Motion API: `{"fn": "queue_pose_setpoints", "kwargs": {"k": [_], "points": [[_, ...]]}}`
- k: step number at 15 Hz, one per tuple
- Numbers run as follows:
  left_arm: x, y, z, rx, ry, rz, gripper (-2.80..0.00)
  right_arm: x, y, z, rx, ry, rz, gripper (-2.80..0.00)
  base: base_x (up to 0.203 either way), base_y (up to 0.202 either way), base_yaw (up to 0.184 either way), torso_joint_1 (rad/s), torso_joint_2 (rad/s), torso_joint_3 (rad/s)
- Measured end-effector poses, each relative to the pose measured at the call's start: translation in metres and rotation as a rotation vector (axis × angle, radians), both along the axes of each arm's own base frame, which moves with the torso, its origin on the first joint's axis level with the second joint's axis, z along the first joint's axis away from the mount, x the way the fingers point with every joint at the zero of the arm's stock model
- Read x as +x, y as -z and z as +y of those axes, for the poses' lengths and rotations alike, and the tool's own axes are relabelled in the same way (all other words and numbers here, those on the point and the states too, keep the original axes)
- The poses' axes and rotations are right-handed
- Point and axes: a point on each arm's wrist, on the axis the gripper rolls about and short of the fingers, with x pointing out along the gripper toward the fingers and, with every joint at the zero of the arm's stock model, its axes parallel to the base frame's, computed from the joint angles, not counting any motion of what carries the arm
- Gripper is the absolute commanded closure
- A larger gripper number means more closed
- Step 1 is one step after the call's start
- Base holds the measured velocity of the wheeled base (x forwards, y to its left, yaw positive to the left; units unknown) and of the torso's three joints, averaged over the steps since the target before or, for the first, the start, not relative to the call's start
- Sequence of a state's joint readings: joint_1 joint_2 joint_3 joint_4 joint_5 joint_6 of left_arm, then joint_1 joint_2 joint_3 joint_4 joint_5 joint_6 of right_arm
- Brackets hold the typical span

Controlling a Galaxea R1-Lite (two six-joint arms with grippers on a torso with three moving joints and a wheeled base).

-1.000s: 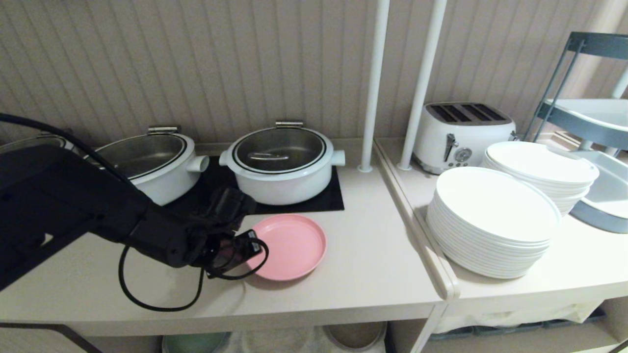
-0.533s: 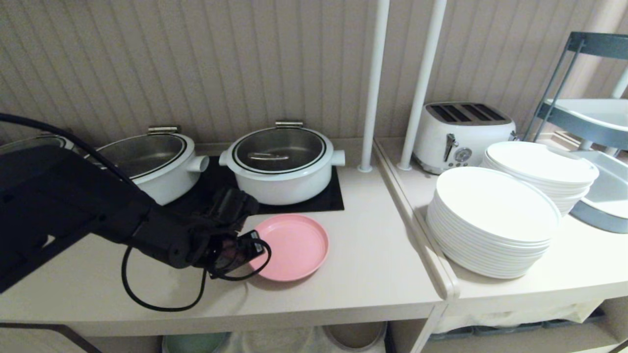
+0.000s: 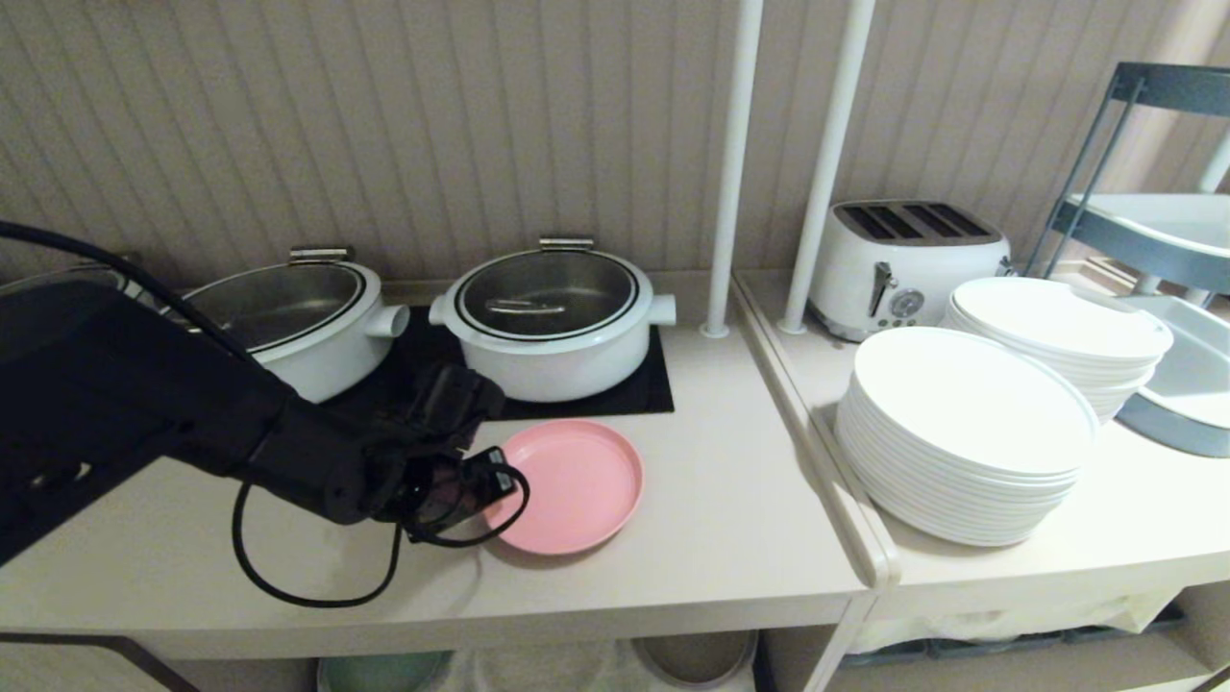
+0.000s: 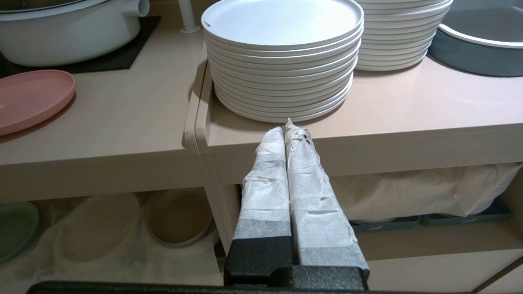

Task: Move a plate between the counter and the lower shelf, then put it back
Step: Put the plate

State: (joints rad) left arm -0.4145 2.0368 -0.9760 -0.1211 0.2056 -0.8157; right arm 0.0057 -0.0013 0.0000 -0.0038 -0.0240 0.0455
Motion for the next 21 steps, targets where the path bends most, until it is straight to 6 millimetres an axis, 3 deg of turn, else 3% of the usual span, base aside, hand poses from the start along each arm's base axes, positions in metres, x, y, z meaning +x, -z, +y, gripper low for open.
{"fn": "queue_pose_setpoints", "kwargs": {"k": [11,19,20,21], "points": [[-0.012,-0.023,0.006,-0.013,0.006,-0.048,-2.8,0.0,0.0,0.0,0.0,0.001,0.0,0.0,0.0,0.0,0.0,0.0,0.0,0.0],[-0.035,-0.043,0.017,-0.014,0.016,-0.085,-2.8,0.0,0.0,0.0,0.0,0.0,0.0,0.0,0.0,0.0,0.0,0.0,0.0,0.0],[-0.039,-0.045,0.018,-0.008,0.025,-0.09,0.0,0.0,0.0,0.0,0.0,0.001,0.0,0.0,0.0,0.0,0.0,0.0,0.0,0.0],[-0.042,-0.048,0.02,-0.008,0.028,-0.097,0.0,0.0,0.0,0.0,0.0,0.0,0.0,0.0,0.0,0.0,0.0,0.0,0.0,0.0]]}}
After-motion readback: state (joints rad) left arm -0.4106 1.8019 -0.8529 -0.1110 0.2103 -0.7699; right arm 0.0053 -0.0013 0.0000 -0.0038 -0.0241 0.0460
